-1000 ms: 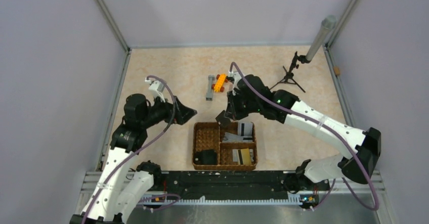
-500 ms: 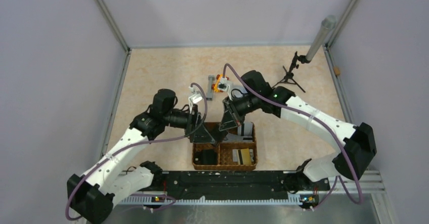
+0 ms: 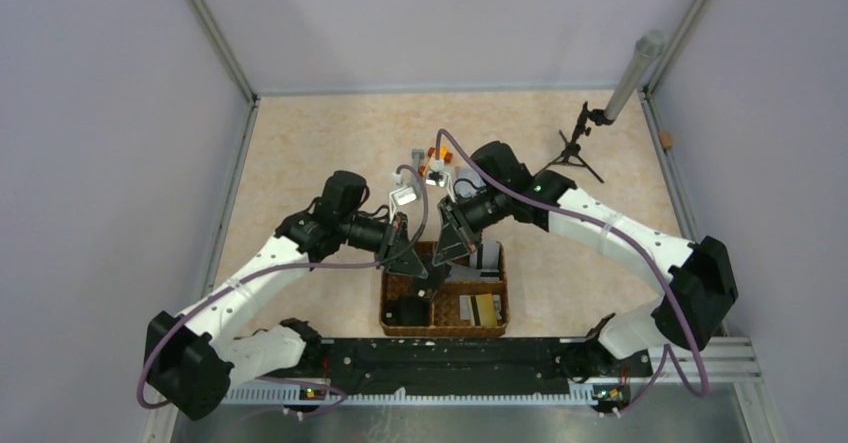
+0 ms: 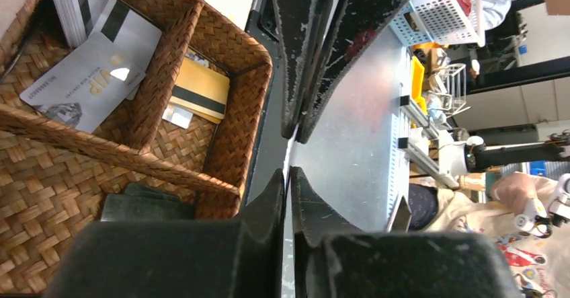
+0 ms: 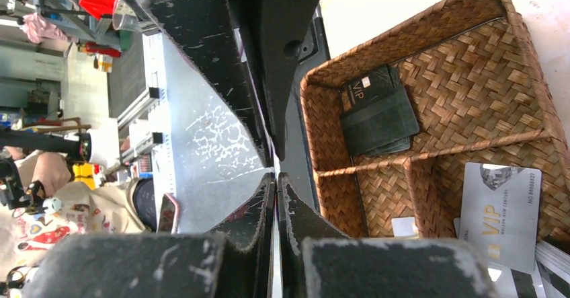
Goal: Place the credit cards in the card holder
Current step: Pick up the credit card from the storage box, then insert the credit card into the card holder.
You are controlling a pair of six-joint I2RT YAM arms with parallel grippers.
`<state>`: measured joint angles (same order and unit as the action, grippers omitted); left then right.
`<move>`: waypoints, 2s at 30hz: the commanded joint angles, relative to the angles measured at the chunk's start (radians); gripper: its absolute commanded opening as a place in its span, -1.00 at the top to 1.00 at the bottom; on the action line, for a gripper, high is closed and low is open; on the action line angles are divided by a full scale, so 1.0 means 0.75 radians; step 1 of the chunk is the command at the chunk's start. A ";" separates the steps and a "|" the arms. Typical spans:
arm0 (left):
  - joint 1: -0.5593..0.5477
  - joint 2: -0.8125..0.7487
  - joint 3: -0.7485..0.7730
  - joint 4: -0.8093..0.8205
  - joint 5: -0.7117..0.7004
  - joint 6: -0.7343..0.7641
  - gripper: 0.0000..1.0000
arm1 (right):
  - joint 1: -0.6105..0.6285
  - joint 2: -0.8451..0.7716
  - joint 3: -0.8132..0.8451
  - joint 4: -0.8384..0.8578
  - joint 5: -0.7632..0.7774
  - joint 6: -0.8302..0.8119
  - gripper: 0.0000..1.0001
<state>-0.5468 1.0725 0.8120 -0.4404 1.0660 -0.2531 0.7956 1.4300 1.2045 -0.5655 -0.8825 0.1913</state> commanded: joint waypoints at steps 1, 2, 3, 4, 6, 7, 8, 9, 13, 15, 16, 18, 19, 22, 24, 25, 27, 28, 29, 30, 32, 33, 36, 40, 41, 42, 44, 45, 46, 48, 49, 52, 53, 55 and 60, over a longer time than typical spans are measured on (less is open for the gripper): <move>-0.013 0.010 0.066 0.004 0.075 0.041 1.00 | -0.070 -0.002 0.043 0.048 0.005 -0.007 1.00; -0.012 0.008 0.073 0.008 0.062 0.040 1.00 | -0.110 -0.005 0.040 0.059 0.006 0.024 1.00; -0.013 0.008 0.078 0.025 0.031 0.030 1.00 | -0.152 -0.010 0.035 0.080 0.001 0.055 0.82; -0.010 0.014 0.087 0.048 -0.013 0.015 1.00 | -0.204 -0.018 0.023 0.108 -0.003 0.096 0.53; -0.005 0.053 0.106 0.139 -0.132 -0.060 1.00 | -0.300 -0.043 -0.005 0.156 0.006 0.159 0.07; -0.002 0.085 0.122 0.184 -0.165 -0.115 1.00 | -0.349 -0.054 -0.016 0.170 0.024 0.177 -0.08; 0.007 0.140 0.141 0.230 -0.191 -0.159 1.00 | -0.390 -0.068 -0.028 0.188 0.050 0.196 -0.15; 0.012 0.184 0.165 0.278 -0.215 -0.197 1.00 | -0.432 -0.082 -0.036 0.201 0.089 0.208 -0.20; 0.054 0.408 0.343 0.374 -0.320 -0.300 1.00 | -0.563 -0.114 -0.053 0.197 0.358 0.238 -0.36; 0.078 0.522 0.425 0.420 -0.366 -0.367 1.00 | -0.574 -0.103 -0.040 0.153 0.589 0.236 -0.40; 0.089 0.582 0.466 0.442 -0.387 -0.390 1.00 | -0.576 -0.087 -0.031 0.134 0.759 0.243 -0.41; 0.096 0.715 0.571 0.447 -0.424 -0.405 1.00 | -0.575 -0.048 -0.022 0.120 0.975 0.256 -0.42; 0.096 0.788 0.632 0.426 -0.444 -0.402 1.00 | -0.576 -0.027 -0.028 0.134 1.053 0.262 -0.42; 0.096 1.004 0.847 0.304 -0.422 -0.377 1.00 | -0.574 0.056 -0.046 0.195 1.220 0.276 -0.43; 0.097 1.121 0.945 0.286 -0.402 -0.376 1.00 | -0.576 0.113 -0.041 0.231 1.301 0.284 -0.43; 0.099 1.178 0.980 0.290 -0.399 -0.375 1.00 | -0.575 0.145 -0.034 0.256 1.331 0.286 -0.43; 0.100 1.253 1.058 0.280 -0.412 -0.371 1.00 | -0.576 0.225 -0.016 0.287 1.369 0.288 -0.43; 0.103 1.289 1.092 0.276 -0.417 -0.370 1.00 | -0.575 0.263 -0.001 0.302 1.382 0.289 -0.43; 0.104 1.323 1.120 0.273 -0.418 -0.376 1.00 | -0.576 0.304 0.013 0.312 1.397 0.293 -0.42; 0.107 1.355 1.145 0.273 -0.419 -0.385 1.00 | -0.576 0.344 0.027 0.319 1.409 0.295 -0.41; 0.111 1.417 1.188 0.283 -0.406 -0.408 1.00 | -0.575 0.418 0.060 0.321 1.432 0.304 -0.36; 0.110 1.443 1.205 0.290 -0.403 -0.418 1.00 | -0.576 0.450 0.073 0.321 1.441 0.306 -0.33; 0.111 1.516 1.247 0.308 -0.385 -0.444 1.00 | -0.576 0.506 0.092 0.321 1.501 0.315 -0.20; 0.114 1.588 1.291 0.326 -0.377 -0.465 1.00 | -0.575 0.531 0.079 0.337 1.574 0.313 0.08; 0.115 1.604 1.301 0.332 -0.375 -0.468 1.00 | -0.575 0.536 0.071 0.346 1.586 0.310 0.15; 0.117 1.618 1.311 0.338 -0.374 -0.473 1.00 | -0.575 0.541 0.071 0.347 1.596 0.308 0.26; 0.117 1.650 1.338 0.334 -0.372 -0.483 1.00 | -0.576 0.559 0.076 0.342 1.606 0.301 0.51; 0.118 1.670 1.356 0.327 -0.373 -0.492 1.00 | -0.576 0.570 0.084 0.333 1.610 0.298 0.63; 0.118 1.678 1.361 0.328 -0.374 -0.499 1.00 | -0.576 0.575 0.085 0.329 1.611 0.298 0.71; 0.118 1.690 1.361 0.345 -0.377 -0.510 1.00 | -0.575 0.579 0.084 0.332 1.615 0.296 0.82; 0.118 1.699 1.363 0.349 -0.374 -0.511 1.00 | -0.575 0.582 0.085 0.333 1.617 0.292 0.87; 0.121 1.720 1.380 0.332 -0.370 -0.503 1.00 | -0.576 0.593 0.089 0.324 1.625 0.287 1.00; 0.121 1.724 1.382 0.331 -0.363 -0.504 1.00 | -0.576 0.596 0.091 0.323 1.626 0.287 1.00; 0.120 1.734 1.383 0.340 -0.351 -0.517 1.00 | -0.575 0.602 0.090 0.323 1.628 0.287 1.00; 0.118 1.748 1.381 0.337 -0.345 -0.521 1.00 | -0.576 0.615 0.099 0.320 1.626 0.289 1.00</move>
<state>-0.4625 2.3749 1.8126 -0.2241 0.7822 -0.6357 0.3653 1.8771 1.2278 -0.3374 0.3233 0.4126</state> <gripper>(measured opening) 0.001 0.018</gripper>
